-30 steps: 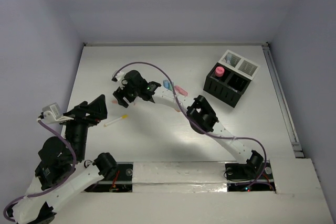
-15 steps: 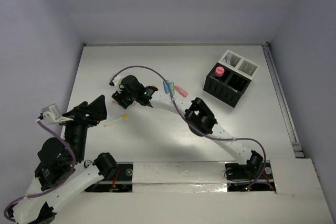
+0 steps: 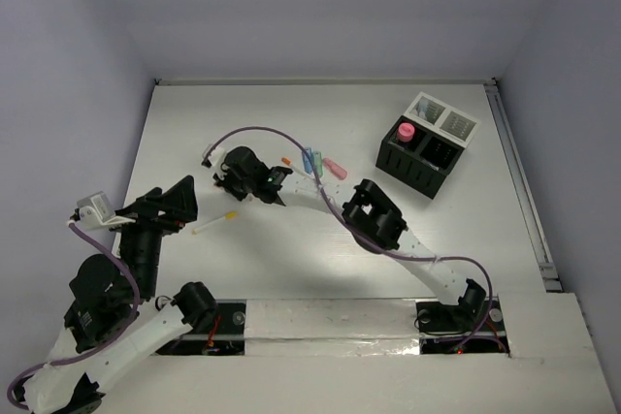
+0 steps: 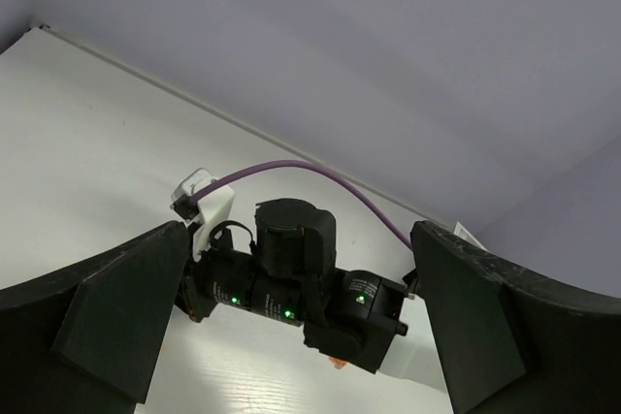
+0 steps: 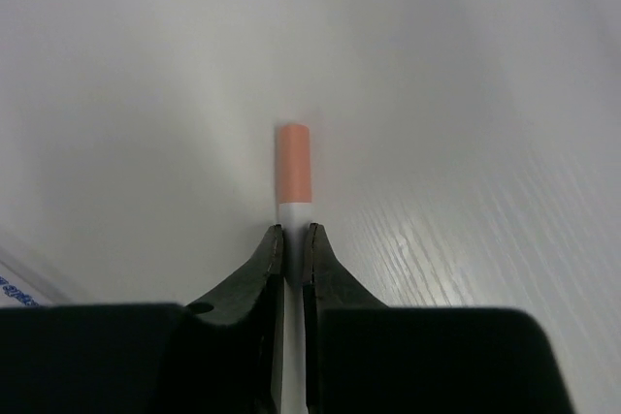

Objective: Sort the stationery into containers
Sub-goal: Pick up the pen from the center of the board, then place the pen in the storage box.

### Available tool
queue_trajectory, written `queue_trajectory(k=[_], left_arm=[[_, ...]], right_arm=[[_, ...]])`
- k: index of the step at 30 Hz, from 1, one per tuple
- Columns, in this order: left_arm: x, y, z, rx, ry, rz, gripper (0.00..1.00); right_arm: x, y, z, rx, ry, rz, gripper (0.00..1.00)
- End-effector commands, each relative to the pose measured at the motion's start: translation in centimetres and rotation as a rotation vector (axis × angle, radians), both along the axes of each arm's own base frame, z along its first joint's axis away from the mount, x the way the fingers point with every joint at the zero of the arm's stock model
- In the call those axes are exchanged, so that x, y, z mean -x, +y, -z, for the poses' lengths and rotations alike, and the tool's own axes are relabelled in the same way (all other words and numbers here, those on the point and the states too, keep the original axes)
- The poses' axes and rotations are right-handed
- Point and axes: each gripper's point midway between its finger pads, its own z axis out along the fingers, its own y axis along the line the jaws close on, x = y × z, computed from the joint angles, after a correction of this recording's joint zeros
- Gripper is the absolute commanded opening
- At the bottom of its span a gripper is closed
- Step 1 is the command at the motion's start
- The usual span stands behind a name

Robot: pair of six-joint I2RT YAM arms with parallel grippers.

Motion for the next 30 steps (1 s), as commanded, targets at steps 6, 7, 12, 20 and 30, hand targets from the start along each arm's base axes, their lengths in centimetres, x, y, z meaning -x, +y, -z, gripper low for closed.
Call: queue_trajectory(k=[6, 7, 12, 20, 30], left_arm=[[-0.1, -0.1, -0.4, 0.02, -0.014, 0.0, 0.99], [-0.1, -0.1, -0.3, 0.017, -0.013, 0.0, 0.99], [-0.1, -0.2, -0.3, 0.014, -0.011, 0.003, 0.99], [-0.1, -0.7, -0.5, 0.01, -0.018, 0.026, 0.99], [0.2, -1.9, -1.2, -0.002, -0.053, 0.101, 0.99]], right_arm=[[-1.4, -2.9, -2.9, -0.074, -0.033, 0.087, 0.0], [-1.9, -2.9, -4.1, -0.135, -0.021, 0.105, 0.0], [-3.2, -3.2, -10.8, -0.371, -0.012, 0.139, 0.0], [-4.8, -10.1, -21.3, -0.681, -0.029, 0.278, 0.0], [-11.2, -37.6, -29.6, -0.799, -0.372, 1.005, 0.0]])
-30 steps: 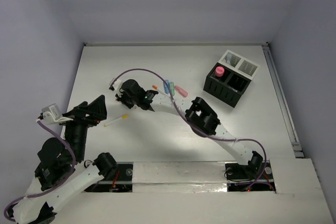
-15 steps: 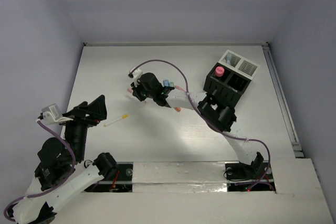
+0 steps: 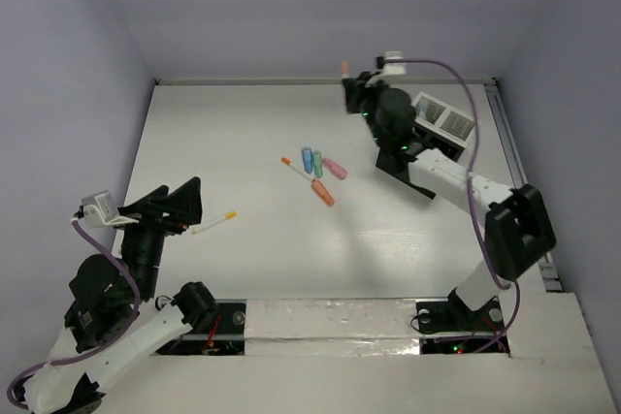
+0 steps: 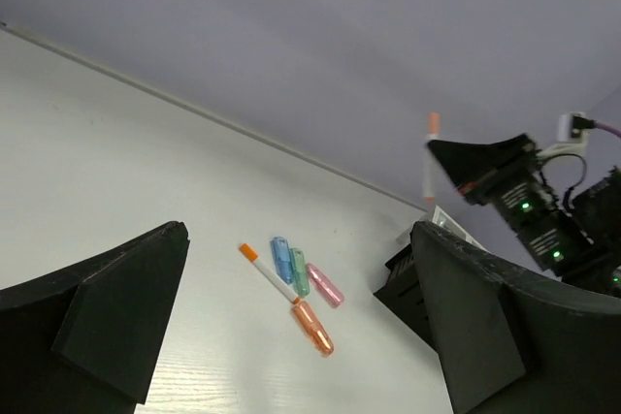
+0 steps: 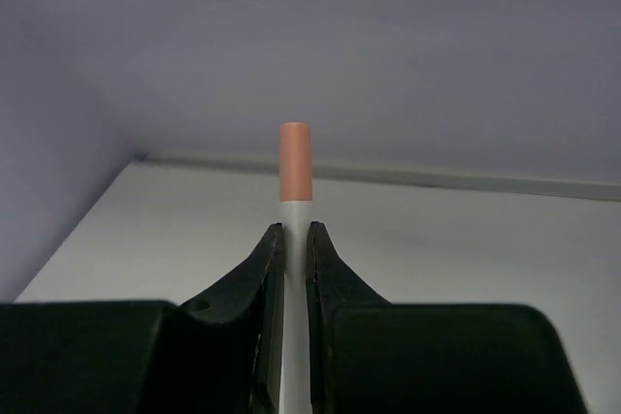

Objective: Sort the stationery into containers
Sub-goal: Place the pen in the storage box.

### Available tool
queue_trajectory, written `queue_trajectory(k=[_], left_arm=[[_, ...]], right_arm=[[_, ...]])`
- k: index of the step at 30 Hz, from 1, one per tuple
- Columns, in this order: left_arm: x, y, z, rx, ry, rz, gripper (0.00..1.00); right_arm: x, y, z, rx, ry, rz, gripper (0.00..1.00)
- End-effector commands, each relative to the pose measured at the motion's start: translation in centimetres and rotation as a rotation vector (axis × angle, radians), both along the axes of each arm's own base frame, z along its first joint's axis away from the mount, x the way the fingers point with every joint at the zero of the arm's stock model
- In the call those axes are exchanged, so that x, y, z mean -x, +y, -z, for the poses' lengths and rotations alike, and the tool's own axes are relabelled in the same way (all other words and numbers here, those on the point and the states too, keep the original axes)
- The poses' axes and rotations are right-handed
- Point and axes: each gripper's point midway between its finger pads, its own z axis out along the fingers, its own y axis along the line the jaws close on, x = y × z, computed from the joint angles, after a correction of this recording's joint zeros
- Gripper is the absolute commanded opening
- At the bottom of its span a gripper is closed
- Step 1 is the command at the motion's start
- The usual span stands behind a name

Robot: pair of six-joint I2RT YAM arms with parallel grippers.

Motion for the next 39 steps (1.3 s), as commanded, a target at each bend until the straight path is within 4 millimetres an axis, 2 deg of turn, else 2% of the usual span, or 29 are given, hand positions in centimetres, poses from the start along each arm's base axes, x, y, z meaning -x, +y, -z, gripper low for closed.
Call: queue_trajectory(k=[1, 2, 3, 4, 5, 6, 8, 9, 12, 13, 14, 16, 20, 21, 22, 31, 39], left_arm=[[0.1, -0.7, -0.9, 0.009, -0.039, 0.036, 0.99], [0.2, -0.7, -1.0, 0.014, -0.049, 0.041, 0.99], [0.3, -0.7, -1.2, 0.017, -0.056, 0.048, 0.99], [0.4, -0.7, -1.2, 0.021, -0.061, 0.051, 0.99], [0.4, -0.7, -1.3, 0.021, -0.065, 0.053, 0.99], [0.4, -0.8, -1.3, 0.021, -0.066, 0.058, 0.99], [0.5, -0.8, -1.4, 0.019, -0.067, 0.062, 0.99], [0.5, -0.9, -1.4, 0.017, -0.067, 0.066, 0.99], [0.5, -1.2, -1.4, 0.017, -0.072, 0.078, 0.99], [0.5, -1.2, -1.4, 0.016, -0.071, 0.078, 0.99], [0.5, -1.2, -1.5, 0.017, -0.074, 0.079, 0.99], [0.5, -1.3, -1.4, 0.015, -0.074, 0.083, 0.99], [0.6, -1.3, -1.5, 0.015, -0.078, 0.087, 0.99], [0.6, -1.3, -1.5, 0.016, -0.079, 0.087, 0.99], [0.6, -1.3, -1.5, 0.013, -0.077, 0.087, 0.99], [0.5, -1.1, -1.4, 0.021, -0.072, 0.075, 0.99], [0.5, -1.2, -1.4, 0.017, -0.07, 0.078, 0.99]], right_arm=[[-2.6, -12.5, -1.7, -0.12, -0.025, 0.396, 0.0], [-3.3, -16.8, -1.7, -0.143, -0.023, 0.486, 0.0], [-2.8, -19.3, -2.6, -0.171, -0.036, 0.54, 0.0], [-2.7, -21.4, -1.4, -0.173, -0.022, 0.591, 0.0], [-2.8, -24.8, -1.3, -0.179, -0.03, 0.666, 0.0], [-2.5, -26.7, -1.6, -0.191, -0.043, 0.709, 0.0], [-2.4, -29.8, -0.6, -0.153, -0.042, 0.794, 0.0], [-2.3, -32.4, -0.4, -0.147, -0.051, 0.859, 0.0], [-2.4, -35.9, 0.2, -0.072, -0.064, 0.953, 0.0], [-2.6, -36.3, 1.0, -0.003, -0.053, 0.977, 0.0], [-2.7, -37.3, 0.9, 0.021, -0.059, 1.003, 0.0], [-3.0, -37.9, 0.7, 0.087, -0.077, 1.017, 0.0], [-4.1, -38.2, 1.3, 0.199, -0.077, 1.035, 0.0], [-4.6, -38.4, 2.4, 0.225, -0.059, 1.044, 0.0], [-4.9, -38.4, 2.5, 0.244, -0.051, 1.048, 0.0], [-6.3, -38.6, 7.1, 0.303, 0.04, 1.025, 0.0], [-6.3, -38.2, 9.4, 0.28, 0.089, 1.003, 0.01]])
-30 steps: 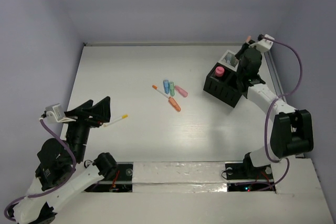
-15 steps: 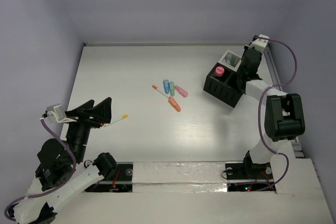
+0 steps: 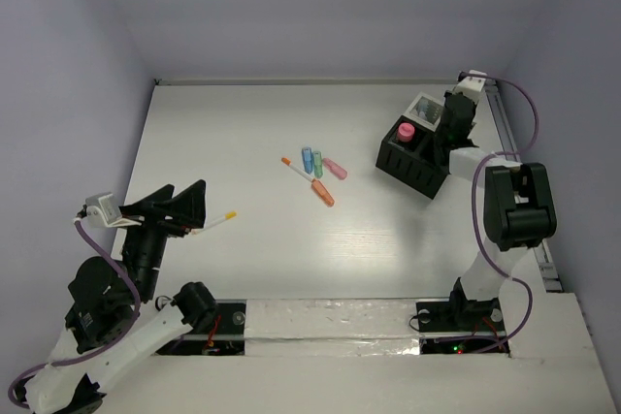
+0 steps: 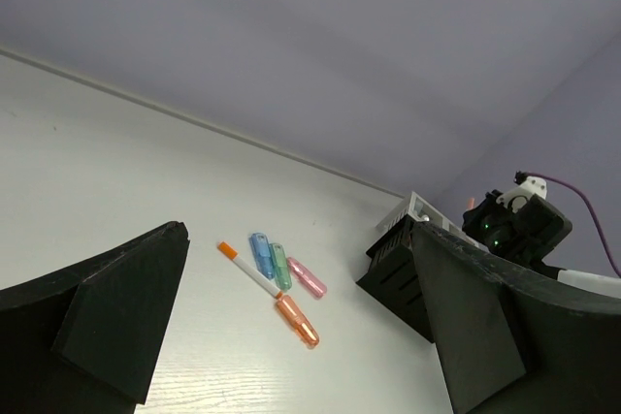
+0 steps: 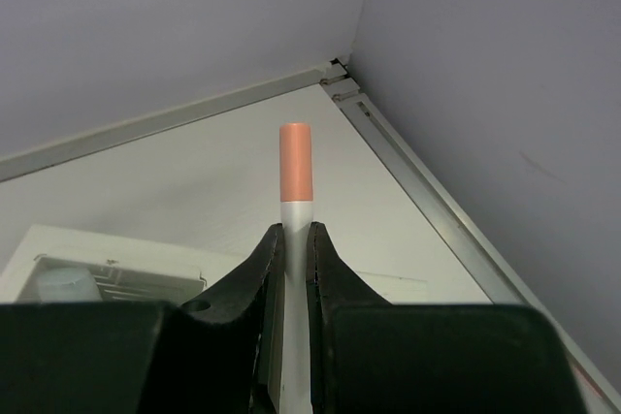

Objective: Sort the stationery into containers
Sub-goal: Place the pen in the storage box.

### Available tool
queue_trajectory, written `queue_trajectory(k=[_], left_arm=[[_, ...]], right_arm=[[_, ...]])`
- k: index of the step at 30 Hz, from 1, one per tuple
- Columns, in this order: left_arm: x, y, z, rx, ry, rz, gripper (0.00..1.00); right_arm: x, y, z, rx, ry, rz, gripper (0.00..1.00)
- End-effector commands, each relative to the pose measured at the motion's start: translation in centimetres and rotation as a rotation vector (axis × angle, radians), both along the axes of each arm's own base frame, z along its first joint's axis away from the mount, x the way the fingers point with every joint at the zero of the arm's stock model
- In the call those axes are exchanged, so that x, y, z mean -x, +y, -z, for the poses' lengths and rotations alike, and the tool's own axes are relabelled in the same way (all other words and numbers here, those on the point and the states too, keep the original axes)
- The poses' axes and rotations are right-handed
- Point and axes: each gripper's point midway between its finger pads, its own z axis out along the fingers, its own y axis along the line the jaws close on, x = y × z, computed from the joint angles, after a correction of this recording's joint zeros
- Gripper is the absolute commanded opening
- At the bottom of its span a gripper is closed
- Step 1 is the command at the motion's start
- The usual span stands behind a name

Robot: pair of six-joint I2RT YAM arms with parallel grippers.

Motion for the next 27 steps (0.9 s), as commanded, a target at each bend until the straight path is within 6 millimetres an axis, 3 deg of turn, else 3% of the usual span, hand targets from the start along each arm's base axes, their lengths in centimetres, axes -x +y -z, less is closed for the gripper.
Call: queue_trajectory(k=[1, 5, 9, 14, 15, 18, 22, 25, 26, 27], left_arm=[[0.0, 0.0, -1.0, 0.027, -0.032, -0.001, 0.99], [0.0, 0.0, -1.0, 0.029, -0.035, 0.0, 0.99], [0.0, -0.1, -1.0, 0.025, -0.032, 0.002, 0.99], [-0.1, -0.2, -0.9, 0.02, -0.03, 0.003, 0.99], [-0.1, -0.2, -0.9, 0.021, -0.031, 0.003, 0.99], [-0.1, -0.2, -0.9, 0.019, -0.027, 0.002, 0.99], [-0.3, -0.1, -0.7, 0.01, -0.02, -0.015, 0.99], [-0.5, 0.0, -0.5, 0.005, -0.009, -0.028, 0.99], [-0.5, 0.1, -0.5, 0.004, -0.007, -0.033, 0.99], [-0.6, 0.2, -0.4, 0.002, -0.002, -0.04, 0.99]], right_arm=[[-0.2, -0.3, -2.4, -0.041, -0.101, 0.013, 0.02], [0.5, -0.3, -2.0, -0.06, -0.113, 0.019, 0.19], [1.2, -0.2, -2.7, -0.073, -0.134, 0.009, 0.45], [1.4, 0.7, -6.1, -0.104, -0.189, -0.044, 0.61], [1.4, 1.0, -6.0, -0.121, -0.173, -0.058, 0.63], [1.2, 3.4, -8.3, -0.156, -0.199, -0.154, 0.69], [1.0, 10.1, -11.1, -0.166, -0.2, -0.347, 0.72], [0.9, 18.4, -11.9, -0.174, -0.138, -0.608, 0.72], [1.3, 22.0, -11.8, -0.178, -0.113, -0.706, 0.72], [1.5, 25.2, -9.4, -0.184, -0.01, -0.825, 0.72]])
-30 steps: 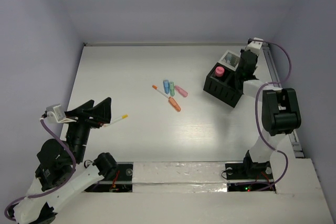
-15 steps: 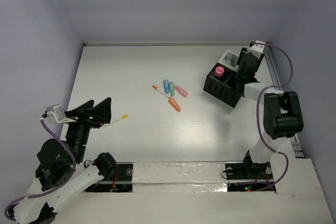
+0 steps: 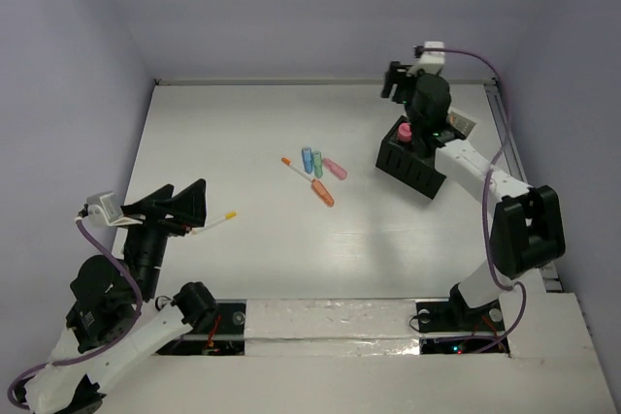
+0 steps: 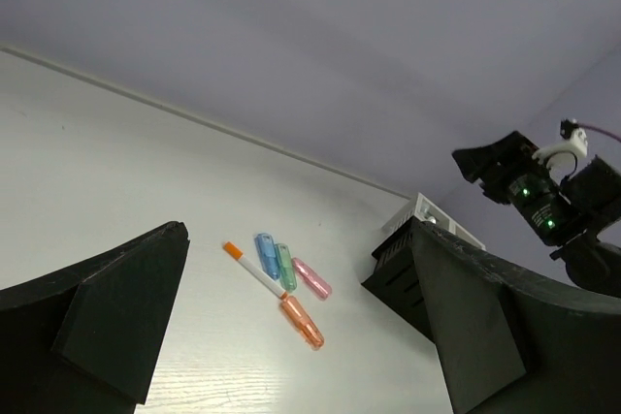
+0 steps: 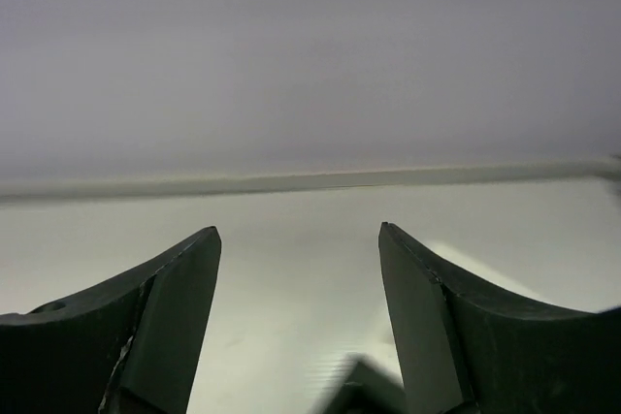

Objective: Sort the stationery into containers
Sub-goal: Pick up the pen from the center of the board.

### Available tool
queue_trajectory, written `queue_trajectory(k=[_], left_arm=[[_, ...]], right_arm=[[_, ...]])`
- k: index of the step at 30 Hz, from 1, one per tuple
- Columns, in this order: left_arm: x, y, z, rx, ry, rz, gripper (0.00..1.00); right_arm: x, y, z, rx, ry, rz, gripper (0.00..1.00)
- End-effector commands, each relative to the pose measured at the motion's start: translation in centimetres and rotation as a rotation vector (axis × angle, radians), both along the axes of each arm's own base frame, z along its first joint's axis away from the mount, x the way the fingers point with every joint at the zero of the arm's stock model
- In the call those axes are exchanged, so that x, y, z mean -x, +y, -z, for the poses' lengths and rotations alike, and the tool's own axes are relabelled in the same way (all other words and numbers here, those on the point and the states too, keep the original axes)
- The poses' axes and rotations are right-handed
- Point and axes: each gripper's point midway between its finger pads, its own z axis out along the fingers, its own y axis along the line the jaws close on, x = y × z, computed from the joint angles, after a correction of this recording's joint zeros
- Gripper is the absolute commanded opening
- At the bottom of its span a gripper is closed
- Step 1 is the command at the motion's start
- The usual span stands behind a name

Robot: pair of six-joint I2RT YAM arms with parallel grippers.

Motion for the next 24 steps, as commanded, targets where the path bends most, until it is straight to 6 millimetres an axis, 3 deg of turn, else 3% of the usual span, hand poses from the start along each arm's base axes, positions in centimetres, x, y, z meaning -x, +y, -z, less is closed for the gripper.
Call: queue_trajectory(k=[1, 2, 3, 4, 6, 7, 10, 11, 14, 15, 16, 18, 24], left_arm=[[-0.4, 0.1, -0.5, 0.008, -0.008, -0.028, 0.99], [-0.5, 0.1, -0.5, 0.009, -0.007, -0.031, 0.99], [-0.5, 0.2, -0.5, 0.008, -0.005, -0.032, 0.99], [-0.5, 0.2, -0.3, 0.006, -0.001, -0.038, 0.99], [-0.7, 0.3, -0.2, 0.001, 0.005, -0.047, 0.99], [-0.7, 0.3, -0.2, -0.001, 0.008, -0.049, 0.99], [-0.8, 0.2, 0.0, -0.005, 0.015, -0.052, 0.99], [-0.8, 0.2, 0.0, -0.006, 0.016, -0.054, 0.99], [-0.9, 0.1, 0.0, -0.012, 0.019, -0.054, 0.99], [-1.0, 0.0, 0.1, -0.017, 0.022, -0.055, 0.99], [-1.0, 0.0, 0.0, -0.017, 0.022, -0.055, 0.99], [-1.1, 0.0, 0.1, -0.022, 0.024, -0.063, 0.99], [-1.3, -0.3, 0.1, -0.032, 0.024, -0.059, 0.99]], right_arm=[[1.3, 11.8, 1.5, 0.036, 0.131, -0.421, 0.72], [1.2, 14.1, -0.2, 0.036, 0.121, -0.482, 0.72], [2.2, 16.8, 1.5, 0.054, 0.189, -0.546, 0.72], [1.9, 19.2, 2.3, 0.074, 0.212, -0.602, 0.72], [2.7, 21.9, 4.4, 0.122, 0.288, -0.656, 0.72], [3.8, 24.5, 7.5, 0.154, 0.371, -0.739, 0.72], [5.4, 27.7, 9.9, 0.25, 0.462, -0.886, 0.7], [5.3, 28.5, 12.5, 0.286, 0.515, -0.907, 0.69], [6.2, 29.7, 14.3, 0.313, 0.606, -0.982, 0.67], [7.0, 30.2, 16.6, 0.331, 0.675, -1.004, 0.67], [6.7, 30.5, 16.1, 0.335, 0.664, -1.013, 0.67], [7.3, 31.2, 17.8, 0.37, 0.702, -1.025, 0.67], [6.3, 31.6, 19.6, 0.414, 0.735, -0.991, 0.67]])
